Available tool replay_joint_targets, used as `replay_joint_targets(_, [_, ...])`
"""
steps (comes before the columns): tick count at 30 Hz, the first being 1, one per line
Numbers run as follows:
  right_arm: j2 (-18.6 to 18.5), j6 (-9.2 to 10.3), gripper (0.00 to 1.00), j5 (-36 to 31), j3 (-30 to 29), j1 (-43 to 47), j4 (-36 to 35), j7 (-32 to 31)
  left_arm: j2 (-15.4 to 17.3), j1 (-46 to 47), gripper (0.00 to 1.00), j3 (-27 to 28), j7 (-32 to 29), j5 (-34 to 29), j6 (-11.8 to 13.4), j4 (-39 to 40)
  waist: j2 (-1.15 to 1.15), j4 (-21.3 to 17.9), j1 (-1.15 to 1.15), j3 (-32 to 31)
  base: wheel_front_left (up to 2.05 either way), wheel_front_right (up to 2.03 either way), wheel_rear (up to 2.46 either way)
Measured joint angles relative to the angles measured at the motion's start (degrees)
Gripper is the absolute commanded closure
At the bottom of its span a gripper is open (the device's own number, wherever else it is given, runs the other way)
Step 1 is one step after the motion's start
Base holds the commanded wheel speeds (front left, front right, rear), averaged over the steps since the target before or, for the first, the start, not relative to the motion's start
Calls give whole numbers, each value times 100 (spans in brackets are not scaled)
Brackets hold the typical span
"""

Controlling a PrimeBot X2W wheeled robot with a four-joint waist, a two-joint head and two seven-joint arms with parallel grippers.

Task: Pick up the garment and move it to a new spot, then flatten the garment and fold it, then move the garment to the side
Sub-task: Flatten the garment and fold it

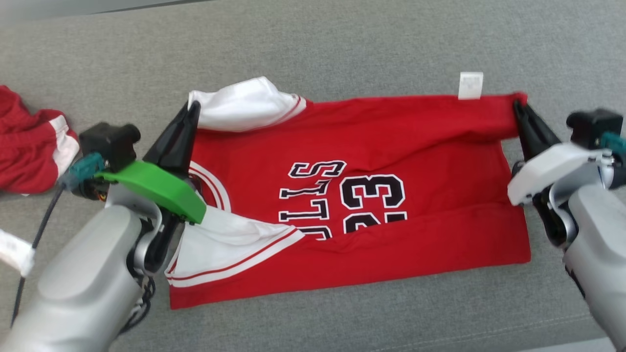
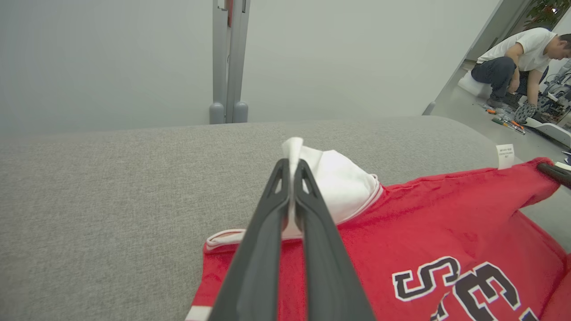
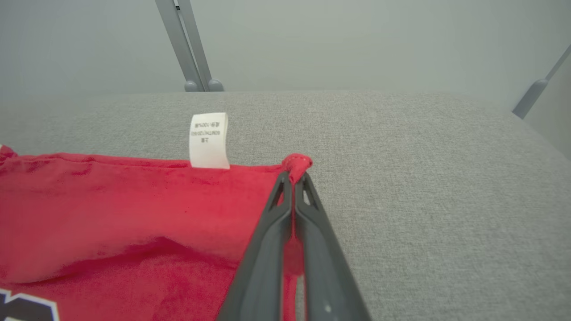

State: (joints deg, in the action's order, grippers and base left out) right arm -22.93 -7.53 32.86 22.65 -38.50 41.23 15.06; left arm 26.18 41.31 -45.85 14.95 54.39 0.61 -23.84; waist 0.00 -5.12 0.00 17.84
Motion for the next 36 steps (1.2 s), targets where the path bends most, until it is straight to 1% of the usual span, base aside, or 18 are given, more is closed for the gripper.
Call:
replay_joint_targets(4, [183, 0, 100, -394, -568, 633, -391, 0, -3, -767, 100, 414, 8, -292, 293, 787, 0, 108, 0, -82, 0, 0, 0])
replay_joint_targets(7, [339, 0, 100, -647, -1056, 1003, -797, 0, -64, -1308, 100, 738, 9, -490, 453, 1239, 0, 173, 0, -106, 0, 0, 0])
replay_joint_targets(13, [724, 0, 100, -1103, -1922, 1883, -1557, -1, -315, -2236, 100, 1146, 16, -808, 545, 1709, 0, 262, 0, -176, 0, 0, 0])
replay_joint_targets(17, [943, -1, 100, -1235, -2196, 2373, -1983, 0, -479, -2789, 100, 1537, 16, -898, 593, 1918, 0, 274, 0, -235, 0, 0, 0])
replay_joint_targets(19, [1014, 0, 100, -1234, -2261, 2598, -2023, 0, -546, -3058, 100, 1580, 18, -945, 535, 1919, 0, 275, 0, -258, 0, 0, 0])
replay_joint_targets(20, [1029, 0, 82, -1235, -2274, 2662, -2037, 0, -580, -3143, 100, 1604, 18, -959, 514, 1897, 0, 275, 0, -266, 0, 0, 0])
replay_joint_targets(21, [1053, 0, 6, -1233, -2288, 2710, -2067, 0, -624, -3222, 85, 1652, 18, -969, 491, 1864, 0, 276, 0, -275, 0, 0, 0])
replay_joint_targets(22, [1073, 0, 0, -1199, -2291, 2742, -2094, 0, -648, -3264, 50, 1686, 16, -1048, 461, 1840, 0, 280, 0, -283, 0, 0, 0])
replay_joint_targets(23, [1095, 0, 0, -1166, -2302, 2766, -2125, 0, -701, -3287, 0, 1778, 16, -1135, 442, 1846, 0, 283, 0, -292, 0, 0, 0])
replay_joint_targets(27, [1050, 0, 0, -1072, -2310, 2878, -2319, 0, -926, -3408, 0, 2111, 16, -1323, 338, 1897, 0, 292, 0, -339, 0, 0, 0])
replay_joint_targets(31, [980, 0, 0, -932, -2340, 2952, -2573, 0, -1179, -3529, 0, 2602, 18, -1738, 226, 2063, 0, 301, 0, -401, 0, 0, 0])
replay_joint_targets(34, [925, 0, 0, -928, -2329, 2998, -2499, 0, -1344, -3574, 0, 3029, 18, -2316, 143, 2247, 0, 309, 0, -442, 0, 0, 0])
replay_joint_targets(36, [898, 0, 0, -928, -2293, 2954, -2331, 0, -1534, -3627, 0, 3371, 18, -2659, 88, 2362, 0, 321, 0, -465, 0, 0, 0])
